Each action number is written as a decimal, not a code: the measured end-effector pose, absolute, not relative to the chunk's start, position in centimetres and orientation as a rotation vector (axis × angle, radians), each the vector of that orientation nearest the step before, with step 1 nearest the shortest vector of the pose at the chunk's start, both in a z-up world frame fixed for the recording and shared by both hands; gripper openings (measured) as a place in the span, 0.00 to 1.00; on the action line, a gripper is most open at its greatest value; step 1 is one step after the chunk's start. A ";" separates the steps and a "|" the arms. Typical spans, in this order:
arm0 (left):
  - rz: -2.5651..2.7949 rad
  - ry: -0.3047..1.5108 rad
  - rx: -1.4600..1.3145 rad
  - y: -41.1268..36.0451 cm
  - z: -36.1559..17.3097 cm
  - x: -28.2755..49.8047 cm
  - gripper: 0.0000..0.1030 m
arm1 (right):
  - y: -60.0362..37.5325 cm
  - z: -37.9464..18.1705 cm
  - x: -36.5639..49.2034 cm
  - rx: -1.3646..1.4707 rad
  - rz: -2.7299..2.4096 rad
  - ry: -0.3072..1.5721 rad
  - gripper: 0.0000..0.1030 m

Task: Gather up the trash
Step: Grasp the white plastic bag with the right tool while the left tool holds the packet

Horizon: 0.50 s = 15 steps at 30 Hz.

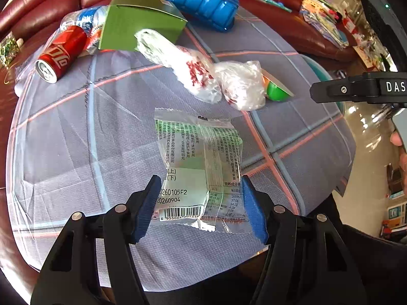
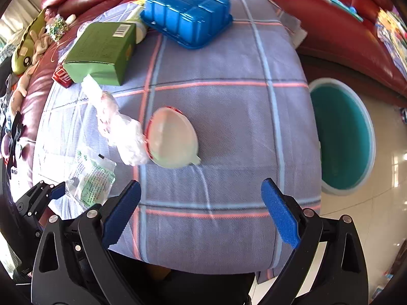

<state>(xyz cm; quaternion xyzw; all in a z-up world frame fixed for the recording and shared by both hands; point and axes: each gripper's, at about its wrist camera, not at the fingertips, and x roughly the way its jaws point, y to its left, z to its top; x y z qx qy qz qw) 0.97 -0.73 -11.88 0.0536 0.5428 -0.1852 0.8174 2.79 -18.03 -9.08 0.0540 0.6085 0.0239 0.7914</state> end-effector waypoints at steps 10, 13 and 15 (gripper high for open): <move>-0.295 1.113 -0.046 5.8 -10.0 4.1 0.62 | -10.5 -8.1 7.6 -0.014 0.204 1.280 0.89; -0.282 1.112 -0.083 7.6 -9.9 4.4 0.62 | -7.8 -8.7 8.9 -0.075 0.246 1.291 0.87; -0.271 1.109 -0.094 8.5 -10.0 4.5 0.62 | -6.6 -9.3 9.5 -0.104 0.263 1.310 0.81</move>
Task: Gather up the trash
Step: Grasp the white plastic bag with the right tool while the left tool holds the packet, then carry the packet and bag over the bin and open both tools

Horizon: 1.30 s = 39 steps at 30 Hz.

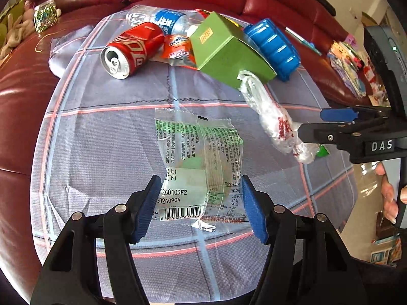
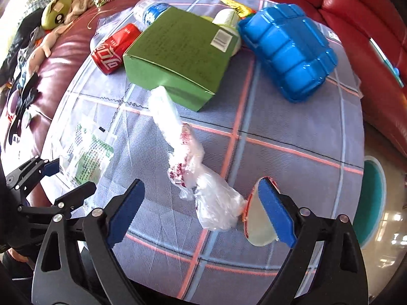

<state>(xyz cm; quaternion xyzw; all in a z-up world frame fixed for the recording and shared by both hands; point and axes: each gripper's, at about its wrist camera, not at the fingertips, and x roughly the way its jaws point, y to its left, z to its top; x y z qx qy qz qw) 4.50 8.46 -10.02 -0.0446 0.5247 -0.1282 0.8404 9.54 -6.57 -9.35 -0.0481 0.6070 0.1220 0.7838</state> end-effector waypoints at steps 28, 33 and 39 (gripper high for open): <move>-0.291 1.040 -0.040 8.5 -6.8 4.7 0.63 | -9.3 -5.1 8.2 -0.078 0.221 1.232 0.31; -0.342 1.009 -0.008 5.6 -4.5 4.8 0.63 | -13.3 -3.4 7.1 -0.034 0.165 1.197 0.32; -0.454 0.951 0.091 -1.4 -1.3 5.4 0.63 | -20.9 -1.3 5.8 0.045 0.058 1.143 0.32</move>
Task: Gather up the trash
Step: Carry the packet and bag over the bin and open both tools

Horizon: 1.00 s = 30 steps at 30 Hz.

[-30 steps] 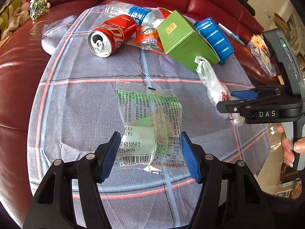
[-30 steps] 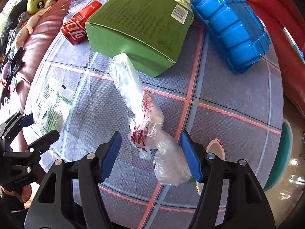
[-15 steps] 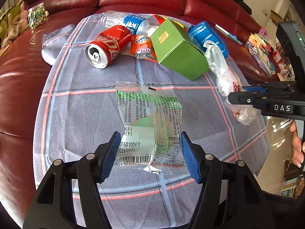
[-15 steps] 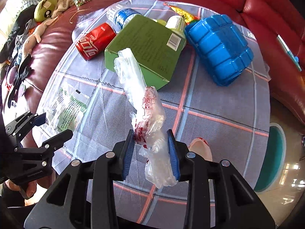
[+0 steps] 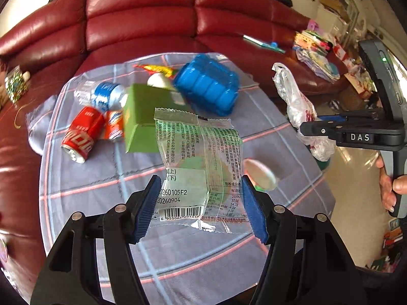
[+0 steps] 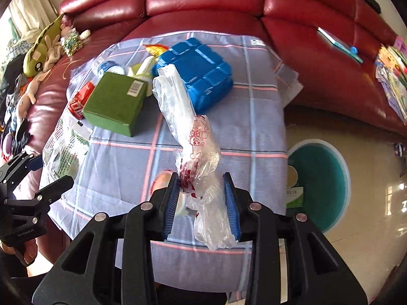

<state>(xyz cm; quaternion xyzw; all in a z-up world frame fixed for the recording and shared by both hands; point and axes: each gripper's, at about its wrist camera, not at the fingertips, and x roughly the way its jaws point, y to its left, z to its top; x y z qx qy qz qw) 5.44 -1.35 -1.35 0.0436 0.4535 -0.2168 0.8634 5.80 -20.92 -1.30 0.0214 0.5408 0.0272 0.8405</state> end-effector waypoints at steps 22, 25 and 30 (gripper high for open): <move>-0.810 1.017 0.320 -29.5 -3.4 8.2 0.63 | -46.9 -3.9 -3.1 0.373 -0.275 1.060 0.33; -0.838 1.060 0.342 -32.9 -5.3 8.9 0.63 | -48.6 -5.1 -3.3 0.414 -0.281 1.067 0.34; -0.851 1.113 0.409 -37.3 -8.3 9.3 0.63 | -50.5 -6.8 -2.5 0.454 -0.285 1.081 0.34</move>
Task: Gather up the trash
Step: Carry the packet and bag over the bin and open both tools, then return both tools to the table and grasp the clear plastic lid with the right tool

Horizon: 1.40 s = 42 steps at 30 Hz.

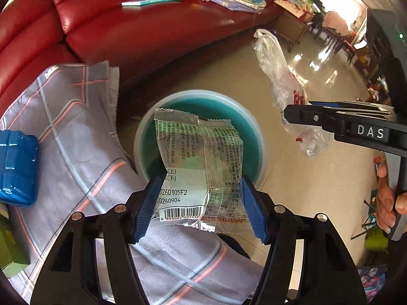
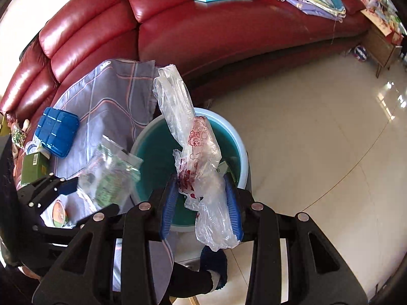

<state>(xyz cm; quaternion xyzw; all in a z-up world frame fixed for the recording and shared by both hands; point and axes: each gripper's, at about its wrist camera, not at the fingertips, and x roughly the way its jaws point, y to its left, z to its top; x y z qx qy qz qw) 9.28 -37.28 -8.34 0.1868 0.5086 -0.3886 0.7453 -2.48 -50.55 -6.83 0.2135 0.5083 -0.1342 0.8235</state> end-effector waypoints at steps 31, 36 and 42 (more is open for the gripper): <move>-0.724 0.997 0.314 -29.9 -7.8 10.8 0.96 | -46.8 -9.9 3.0 0.418 -0.235 1.180 0.76; -0.712 0.914 0.187 -26.2 -6.0 10.6 0.96 | -45.7 -9.1 3.3 0.421 -0.242 1.179 0.89; -0.668 0.930 0.177 -22.4 -4.8 11.0 0.96 | -43.4 -7.8 3.1 0.414 -0.238 1.183 0.92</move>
